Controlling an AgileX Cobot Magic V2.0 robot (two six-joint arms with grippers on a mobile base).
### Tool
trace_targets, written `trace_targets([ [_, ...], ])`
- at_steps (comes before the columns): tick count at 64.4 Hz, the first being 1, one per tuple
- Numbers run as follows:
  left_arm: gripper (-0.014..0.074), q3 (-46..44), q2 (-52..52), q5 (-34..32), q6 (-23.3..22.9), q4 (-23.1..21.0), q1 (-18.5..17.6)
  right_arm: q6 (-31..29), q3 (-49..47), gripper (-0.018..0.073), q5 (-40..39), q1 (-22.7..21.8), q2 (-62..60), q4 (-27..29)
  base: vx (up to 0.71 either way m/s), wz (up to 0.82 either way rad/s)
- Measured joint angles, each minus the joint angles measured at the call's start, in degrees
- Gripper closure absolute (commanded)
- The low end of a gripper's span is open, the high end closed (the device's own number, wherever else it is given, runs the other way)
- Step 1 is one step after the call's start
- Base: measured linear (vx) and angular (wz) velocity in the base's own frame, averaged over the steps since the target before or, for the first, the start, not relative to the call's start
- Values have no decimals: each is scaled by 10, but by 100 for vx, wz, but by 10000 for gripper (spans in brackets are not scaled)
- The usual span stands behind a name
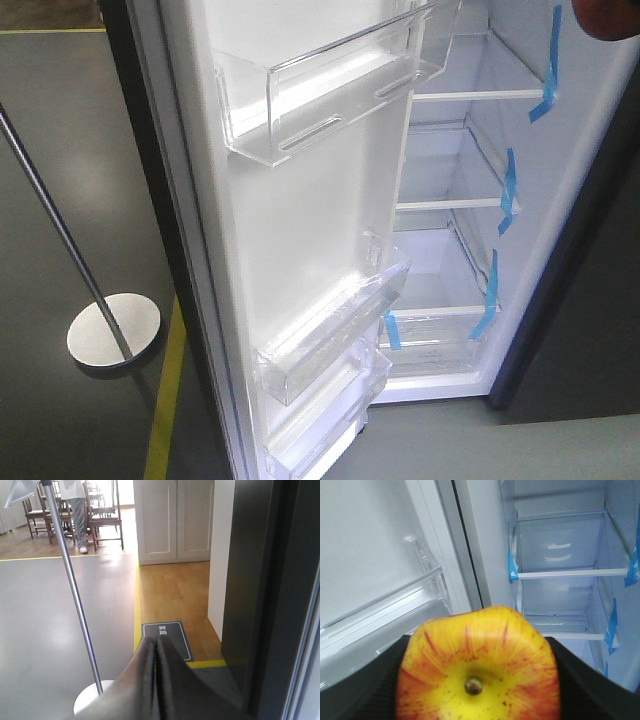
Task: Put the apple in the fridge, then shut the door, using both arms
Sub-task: 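Hold the apple in the right gripper in front of the shelves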
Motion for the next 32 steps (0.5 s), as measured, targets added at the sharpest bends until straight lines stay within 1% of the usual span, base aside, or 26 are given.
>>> trace_targets([
  [32,602,0,0,0,0,0,0,0,0,400,0,0,0,0,6,-2],
])
